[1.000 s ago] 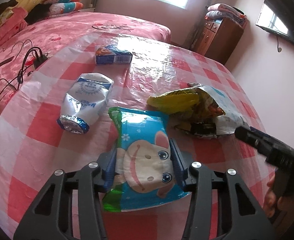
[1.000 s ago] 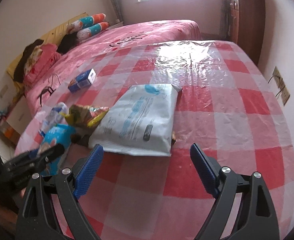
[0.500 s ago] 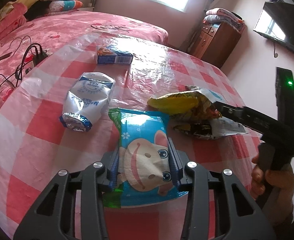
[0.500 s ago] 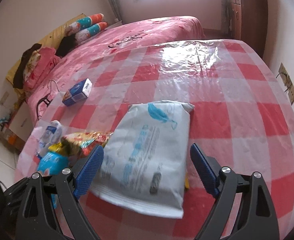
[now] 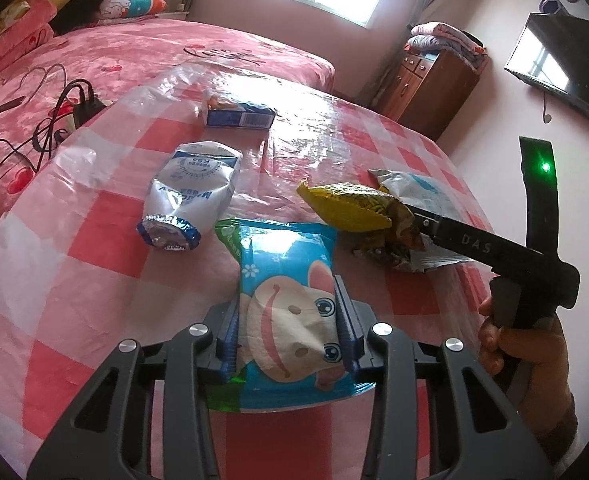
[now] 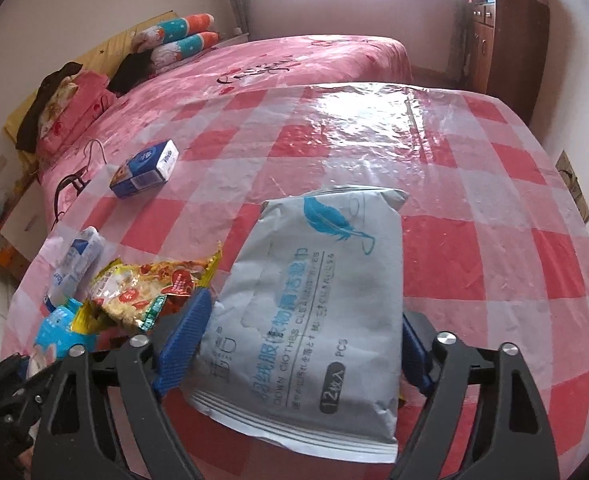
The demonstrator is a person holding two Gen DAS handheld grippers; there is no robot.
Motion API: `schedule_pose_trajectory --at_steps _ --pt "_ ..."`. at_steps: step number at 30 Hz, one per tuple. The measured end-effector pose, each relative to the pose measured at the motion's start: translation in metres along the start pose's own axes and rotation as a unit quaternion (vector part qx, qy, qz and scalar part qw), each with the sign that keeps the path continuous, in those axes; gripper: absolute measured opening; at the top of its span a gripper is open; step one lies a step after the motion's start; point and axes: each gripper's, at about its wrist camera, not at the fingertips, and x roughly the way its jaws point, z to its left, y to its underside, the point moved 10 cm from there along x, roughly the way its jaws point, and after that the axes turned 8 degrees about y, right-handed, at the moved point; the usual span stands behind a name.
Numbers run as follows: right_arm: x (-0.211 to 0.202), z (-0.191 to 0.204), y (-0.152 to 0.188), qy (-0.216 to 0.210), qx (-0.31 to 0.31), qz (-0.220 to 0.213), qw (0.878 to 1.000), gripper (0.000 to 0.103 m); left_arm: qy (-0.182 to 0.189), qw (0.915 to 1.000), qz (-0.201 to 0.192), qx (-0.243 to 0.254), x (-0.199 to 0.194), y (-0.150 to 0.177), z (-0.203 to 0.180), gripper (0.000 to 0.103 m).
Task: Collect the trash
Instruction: 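Lift the blue snack bag and grey wipes bag and carry them to the pink bucket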
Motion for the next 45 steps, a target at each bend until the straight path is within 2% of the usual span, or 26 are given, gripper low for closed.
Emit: schedule_pose_trajectory --at_steps 5,19,30,38,45 --pt "-0.005 0.0 0.002 -0.012 0.003 -0.005 1.0 0.071 0.003 1.0 -0.002 -0.002 -0.005 0.001 0.003 0.041" --pt "-0.035 -0.002 0.014 -0.006 0.009 -0.031 0.999 0.066 0.012 0.9998 -0.015 -0.009 -0.029 0.003 0.012 0.041" --pt "-0.075 0.004 0.012 -0.015 0.023 -0.059 0.998 0.065 0.012 0.9993 -0.032 -0.014 -0.052 0.007 0.022 0.041" --pt "-0.101 0.032 0.012 -0.045 0.014 -0.069 0.996 0.065 0.001 0.9984 -0.05 -0.026 -0.077 0.01 0.04 0.041" --pt "-0.117 0.079 0.019 -0.079 -0.016 -0.068 0.994 0.065 -0.009 0.9967 -0.07 -0.04 -0.102 0.011 0.059 0.041"
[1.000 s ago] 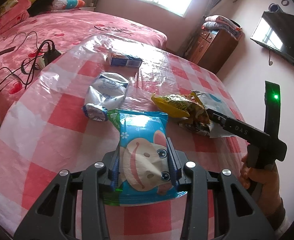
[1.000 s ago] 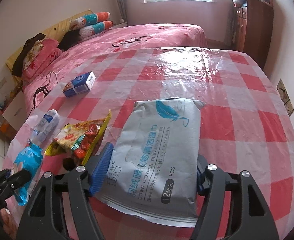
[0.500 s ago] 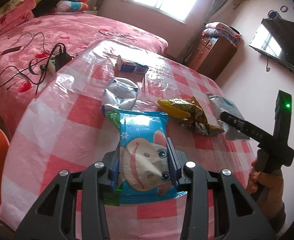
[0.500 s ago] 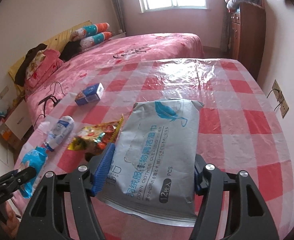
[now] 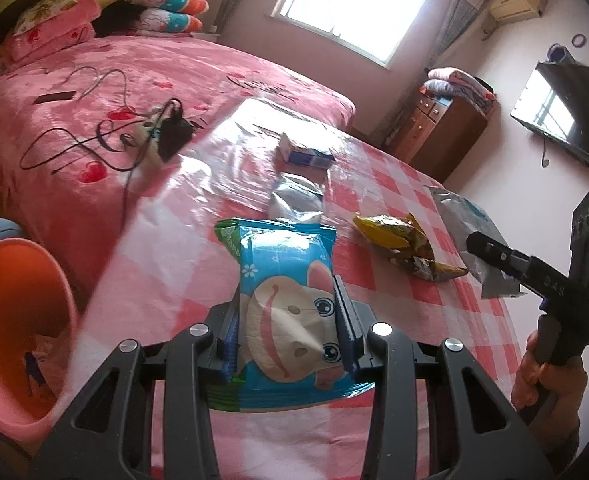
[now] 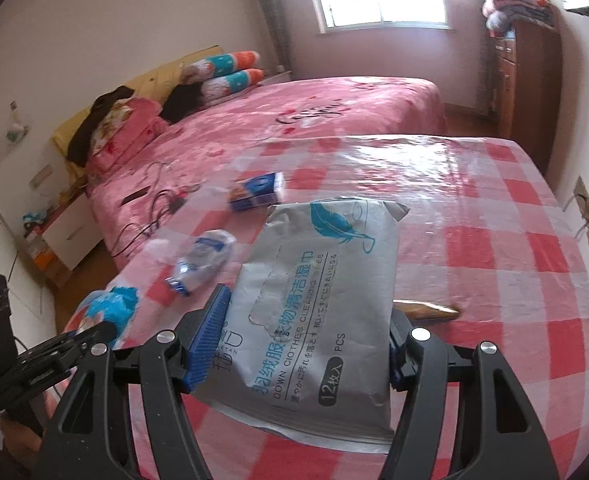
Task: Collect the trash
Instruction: 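Lift the blue snack bag and grey wipes bag and carry them to the pink bucket, then open both grippers over the pink bucket to drop the two bags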
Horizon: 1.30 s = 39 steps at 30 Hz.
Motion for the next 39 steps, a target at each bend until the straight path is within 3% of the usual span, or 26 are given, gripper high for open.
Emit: schedule_pose_trajectory --at_steps 9,19,39 --pt "0.001 0.08 0.011 -0.057 -0.054 0.017 0.997 0.065 -0.026 0.999 -0.029 -0.022 -0.037 -0.004 0.037 0.041" --pt "0.01 0.174 0.033 -0.126 -0.114 0.051 0.984 0.065 -0.065 0.9946 -0.05 -0.063 -0.072 0.0 0.094 0.041" --pt "0.043 0.331 0.08 -0.214 -0.235 0.101 0.943 0.066 -0.159 0.9706 -0.06 -0.171 -0.112 0.037 0.233 0.041"
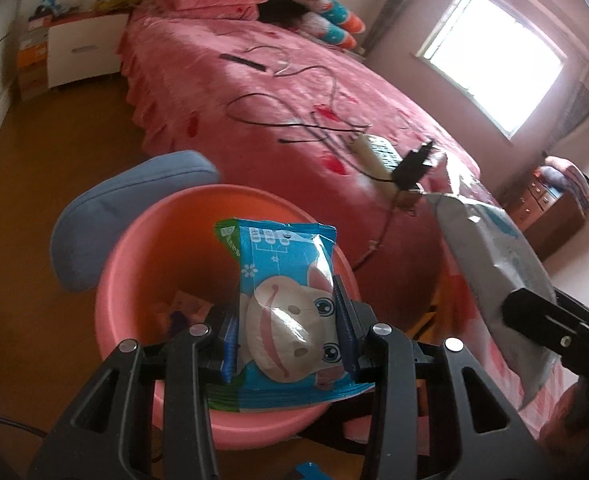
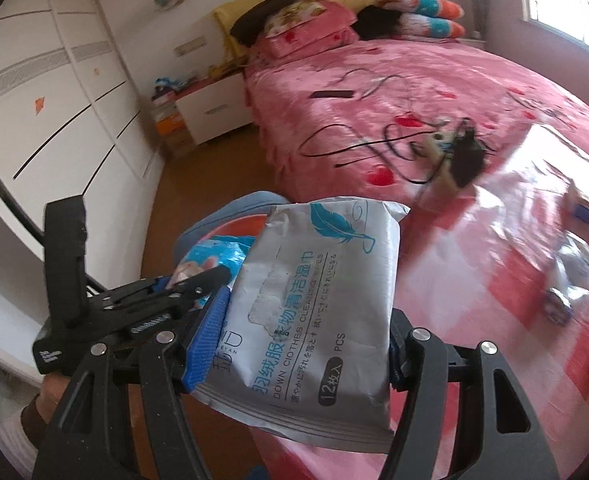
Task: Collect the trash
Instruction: 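Open both grippers over the pink bucket to drop the two bags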
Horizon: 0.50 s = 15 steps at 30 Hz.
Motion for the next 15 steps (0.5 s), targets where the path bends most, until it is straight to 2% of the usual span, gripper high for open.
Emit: schedule_pose_trajectory --at_steps 6,9,10,11,12,15 --pt "0.022 0.028 -0.009 -0.011 -0.028 0.008 1.0 0.067 -0.01 0.9998 0.001 -0.018 0.006 -0.002 0.021 0.041" --pt "0.039 0.035 -0.009 -0.017 -0.039 0.012 0.999 0.072 -0.019 0.9993 0.005 -0.032 0.012 -0.002 0.034 0.043" --pt "0.042 0.032 -0.009 -0.013 -0.034 0.011 0.999 0.08 -0.021 0.9991 0.006 -0.037 0.013 -0.001 0.038 0.045" --pt "0.043 0.028 -0.008 -0.012 -0.025 0.012 1.0 0.082 -0.021 0.9988 0.007 -0.043 0.014 -0.001 0.041 0.049" --pt "0.044 0.024 -0.008 -0.016 -0.01 0.012 1.0 0.082 -0.024 0.9986 0.004 -0.046 0.013 -0.001 0.044 0.056" --pt "0.039 0.008 -0.008 -0.015 0.019 0.005 1.0 0.084 -0.031 0.9987 -0.007 -0.039 0.009 -0.001 0.046 0.063"
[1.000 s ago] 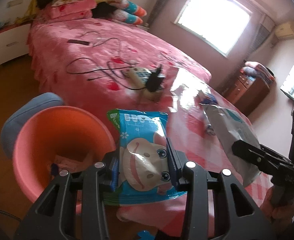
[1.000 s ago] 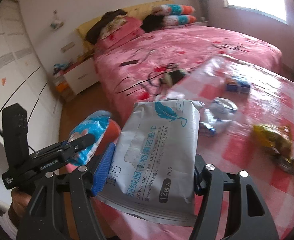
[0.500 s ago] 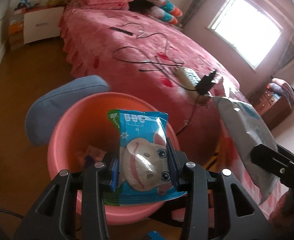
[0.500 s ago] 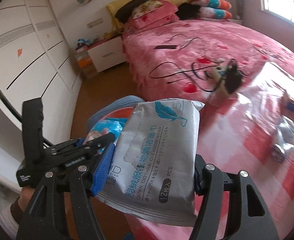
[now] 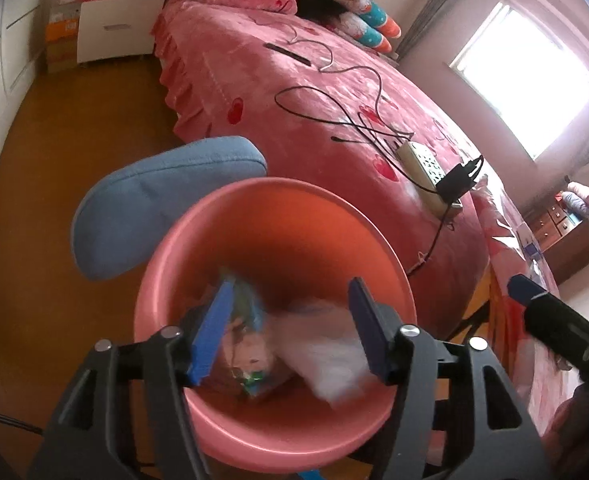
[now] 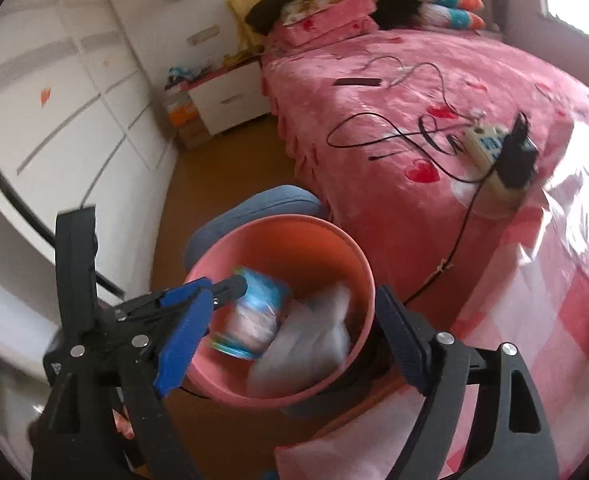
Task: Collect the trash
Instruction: 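Open both grippers over the pink bucket to drop the two bags, then move both tools back over the table toward the white wipes pack and yellow snack bag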
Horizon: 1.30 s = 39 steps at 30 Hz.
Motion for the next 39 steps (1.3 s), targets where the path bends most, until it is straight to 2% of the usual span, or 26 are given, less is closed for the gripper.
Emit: schedule_pose_trajectory --at_steps 7,15,25,39 --pt "-0.033 -0.036 -0.002 0.047 0.032 -0.041 0.998 0.085 -0.004 0.9999 -0.002 0.011 -0.001 0.0 -0.004 0.065" --pt "-0.063 -0.064 0.012 0.081 0.042 -0.068 0.993 0.086 -0.01 0.9992 0.001 0.039 -0.006 0.002 -0.029 0.069" --pt "-0.095 -0.103 0.039 0.091 0.076 -0.09 0.989 0.089 -0.012 0.9959 -0.008 0.089 -0.025 0.0 -0.078 0.071" --pt "-0.132 -0.153 0.066 0.107 0.095 -0.111 0.983 0.089 -0.023 0.9854 -0.007 0.169 -0.036 0.012 -0.163 0.082"
